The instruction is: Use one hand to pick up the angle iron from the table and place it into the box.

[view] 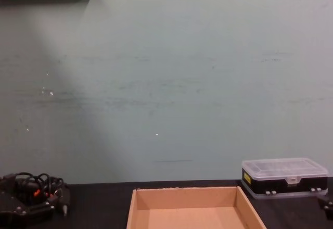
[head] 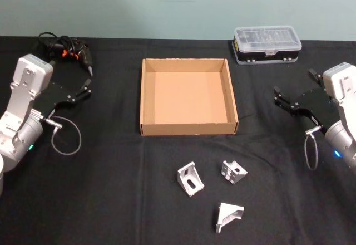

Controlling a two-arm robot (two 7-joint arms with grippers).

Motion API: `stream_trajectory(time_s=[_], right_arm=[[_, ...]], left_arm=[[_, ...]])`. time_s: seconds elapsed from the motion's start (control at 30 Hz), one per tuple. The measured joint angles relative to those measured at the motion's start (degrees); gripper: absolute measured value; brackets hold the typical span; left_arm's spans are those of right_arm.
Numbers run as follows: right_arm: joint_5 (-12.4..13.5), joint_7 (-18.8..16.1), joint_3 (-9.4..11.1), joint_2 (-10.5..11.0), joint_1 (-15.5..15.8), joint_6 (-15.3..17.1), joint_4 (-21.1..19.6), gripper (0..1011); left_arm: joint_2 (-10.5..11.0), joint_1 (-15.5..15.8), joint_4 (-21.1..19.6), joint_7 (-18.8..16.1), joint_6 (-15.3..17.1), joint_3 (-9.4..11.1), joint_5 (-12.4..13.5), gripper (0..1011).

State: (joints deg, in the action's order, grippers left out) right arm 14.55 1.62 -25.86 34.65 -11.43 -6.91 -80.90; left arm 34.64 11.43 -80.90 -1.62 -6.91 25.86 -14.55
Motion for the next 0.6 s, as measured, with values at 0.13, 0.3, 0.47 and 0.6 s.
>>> stream_trajectory(time_s=[0.13, 0.3, 0.47, 0.6], right_arm=[[0.0, 0.0, 0.0, 0.0, 0.0, 0.0, 0.0, 1000], [0.0, 0.0, 0.0, 0.0, 0.0, 0.0, 0.0, 1000], [0.0, 0.0, 0.0, 0.0, 0.0, 0.0, 0.0, 1000], [0.0, 0.0, 0.0, 0.0, 0.0, 0.0, 0.0, 1000]], left_arm=[[0.0, 0.0, 0.0, 0.0, 0.0, 0.0, 0.0, 1000], [0.0, 0.0, 0.0, 0.0, 0.0, 0.0, 0.0, 1000], [0.0, 0.0, 0.0, 0.0, 0.0, 0.0, 0.0, 1000], [0.0, 0.0, 0.0, 0.0, 0.0, 0.0, 0.0, 1000]])
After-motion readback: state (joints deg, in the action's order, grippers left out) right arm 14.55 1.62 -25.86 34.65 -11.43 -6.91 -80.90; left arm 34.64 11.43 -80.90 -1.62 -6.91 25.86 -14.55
